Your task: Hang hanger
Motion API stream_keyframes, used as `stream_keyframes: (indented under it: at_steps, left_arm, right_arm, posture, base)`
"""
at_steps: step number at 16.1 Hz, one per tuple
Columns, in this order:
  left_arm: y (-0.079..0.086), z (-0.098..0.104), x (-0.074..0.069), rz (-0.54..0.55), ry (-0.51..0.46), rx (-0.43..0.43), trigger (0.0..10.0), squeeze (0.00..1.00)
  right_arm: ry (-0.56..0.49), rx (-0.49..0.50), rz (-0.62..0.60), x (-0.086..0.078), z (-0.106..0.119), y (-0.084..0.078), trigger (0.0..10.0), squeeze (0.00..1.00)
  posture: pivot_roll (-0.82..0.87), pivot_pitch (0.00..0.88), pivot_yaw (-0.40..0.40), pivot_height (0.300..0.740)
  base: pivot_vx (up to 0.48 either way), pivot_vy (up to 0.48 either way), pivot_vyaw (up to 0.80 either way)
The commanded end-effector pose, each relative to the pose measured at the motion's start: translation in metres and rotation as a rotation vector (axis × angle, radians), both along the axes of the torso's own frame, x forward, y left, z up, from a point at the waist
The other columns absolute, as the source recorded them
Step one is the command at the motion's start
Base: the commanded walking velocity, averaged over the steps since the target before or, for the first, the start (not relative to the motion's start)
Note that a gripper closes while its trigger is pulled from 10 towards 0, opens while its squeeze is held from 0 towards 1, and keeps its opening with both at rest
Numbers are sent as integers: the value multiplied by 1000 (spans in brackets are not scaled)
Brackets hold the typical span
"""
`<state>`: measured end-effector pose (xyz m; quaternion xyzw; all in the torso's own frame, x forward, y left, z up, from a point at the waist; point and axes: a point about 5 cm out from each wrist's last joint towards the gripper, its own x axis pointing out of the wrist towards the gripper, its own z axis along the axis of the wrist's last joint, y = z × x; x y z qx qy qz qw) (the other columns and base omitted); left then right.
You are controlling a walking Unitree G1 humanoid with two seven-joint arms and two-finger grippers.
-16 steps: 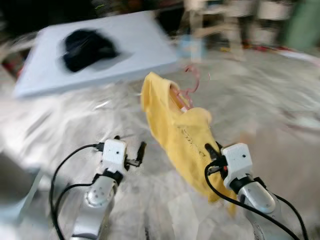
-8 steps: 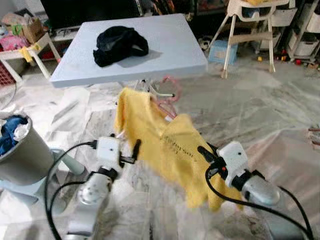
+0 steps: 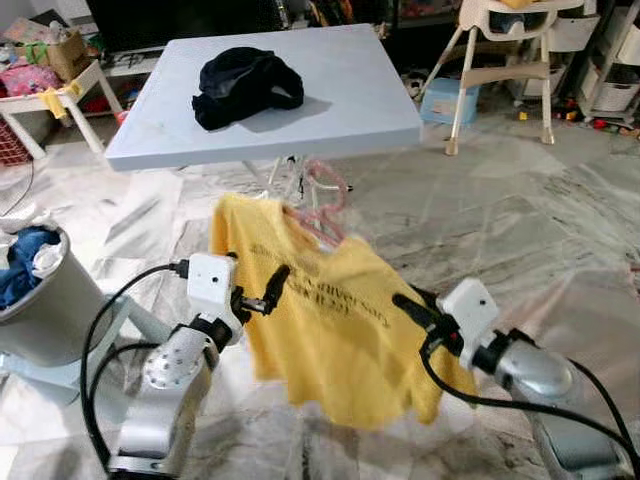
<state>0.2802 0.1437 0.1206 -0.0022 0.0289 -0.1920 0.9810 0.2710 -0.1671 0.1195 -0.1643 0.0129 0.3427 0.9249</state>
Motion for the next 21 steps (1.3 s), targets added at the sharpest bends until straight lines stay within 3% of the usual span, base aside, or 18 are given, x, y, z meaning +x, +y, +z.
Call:
stream_keyframes:
  at_steps: [1,3,4,7,10,12,13,16,19,21]
  left_arm:
    - [8,10,4,-3,-26,25,10000,0]
    - [14,22,12,24,-45,11,10000,0]
    - [16,33,21,59,-77,-11,10000,0]
    - [9,51,28,64,-116,-87,10000,0]
    - [-6,53,24,59,-108,-135,10000,0]
    - [-11,50,21,73,-88,-155,10000,0]
    - [-17,43,17,67,-60,-152,10000,0]
    - [-30,22,4,44,3,-130,10000,0]
    - [-34,26,-1,51,6,-147,10000,0]
    - [-27,31,2,88,-21,-133,10000,0]
  right_arm:
    - [-64,43,46,4,14,7,10000,0]
    - [-47,55,120,-3,15,14,10000,0]
    - [-30,11,185,-12,9,14,10000,0]
    - [-23,-46,145,-13,-1,5,10000,0]
    - [-50,-162,169,-19,-13,3,10000,0]
    - [-90,-257,65,-13,-18,-5,10000,0]
    - [-114,-202,-41,-3,-12,-8,10000,0]
    - [-188,-90,-109,9,8,0,10000,0]
    - [-207,-147,-85,6,2,1,10000,0]
    - [-200,-143,-61,1,-1,0,10000,0]
  posture:
    - [-58,75,59,740]
    - [-55,73,60,740]
    - [-55,73,60,740]
    - [-73,73,60,740]
    - [-80,86,60,740]
    - [-79,90,61,740]
    - [-77,99,64,740]
    - [-84,104,67,740]
    - [-78,108,61,740]
    - [-78,110,60,740]
  base:
    - [0,0,0]
    - [0,0,0]
    - [0,0,0]
    - [0,0,0]
    - [0,0,0]
    - [0,0,0]
    - [0,0,0]
    - [0,0,0]
    - [0,0,0]
    - [0,0,0]
